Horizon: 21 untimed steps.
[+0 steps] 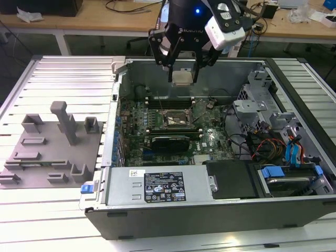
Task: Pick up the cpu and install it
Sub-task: 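Pick up the cpu and move it towards the insertion slot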
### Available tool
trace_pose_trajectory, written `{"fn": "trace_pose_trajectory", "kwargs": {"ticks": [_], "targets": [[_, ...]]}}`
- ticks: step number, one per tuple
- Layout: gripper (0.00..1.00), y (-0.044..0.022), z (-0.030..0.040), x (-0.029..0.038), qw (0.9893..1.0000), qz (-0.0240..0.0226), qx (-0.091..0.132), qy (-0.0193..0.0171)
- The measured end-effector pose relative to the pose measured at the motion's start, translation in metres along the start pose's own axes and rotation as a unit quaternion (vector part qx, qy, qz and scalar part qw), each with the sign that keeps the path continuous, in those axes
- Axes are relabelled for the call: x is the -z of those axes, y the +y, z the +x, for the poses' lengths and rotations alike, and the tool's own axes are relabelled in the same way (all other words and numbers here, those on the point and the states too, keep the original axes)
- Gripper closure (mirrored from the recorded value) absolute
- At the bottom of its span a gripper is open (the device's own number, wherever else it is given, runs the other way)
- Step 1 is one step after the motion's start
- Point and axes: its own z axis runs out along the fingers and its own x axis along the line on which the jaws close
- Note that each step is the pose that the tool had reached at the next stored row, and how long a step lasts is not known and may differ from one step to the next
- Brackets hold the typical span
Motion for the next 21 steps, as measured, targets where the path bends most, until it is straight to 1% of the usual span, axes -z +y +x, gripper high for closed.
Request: {"fn": "trace_pose_trajectory", "kwargs": {"ticks": [3,4,5,8,10,12,15,16,17,20,21], "targets": [[0.45,-0.0001,-0.0031,-0.0055,1.0000,-0.0001,0.000,-0.0001],[0.45,-0.0003,-0.0044,-0.0083,1.0000,0.0000,0.000,-0.0001],[0.45,-0.0004,-0.0059,-0.0126,1.0000,0.0000,0.000,0.0000],[0.45,-0.0006,-0.0083,-0.0199,1.0000,0.0000,0.000,0.0000],[0.45,-0.0008,-0.0093,-0.0242,1.0000,0.0000,0.000,0.0000],[0.45,-0.0012,-0.0105,-0.0333,1.0000,0.0001,0.000,0.0000],[0.45,-0.0014,-0.0109,-0.0396,1.0000,0.0005,0.000,0.0000],[0.45,-0.0014,-0.0111,-0.0424,1.0000,0.0019,0.000,0.0000],[0.45,-0.0010,-0.0111,-0.0443,1.0000,0.0030,0.000,-0.0004],[0.45,0.0022,-0.0111,-0.0499,1.0000,0.0039,0.001,-0.0032],[0.45,0.0034,-0.0111,-0.0512,1.0000,0.0041,0.001,-0.0036]]}}
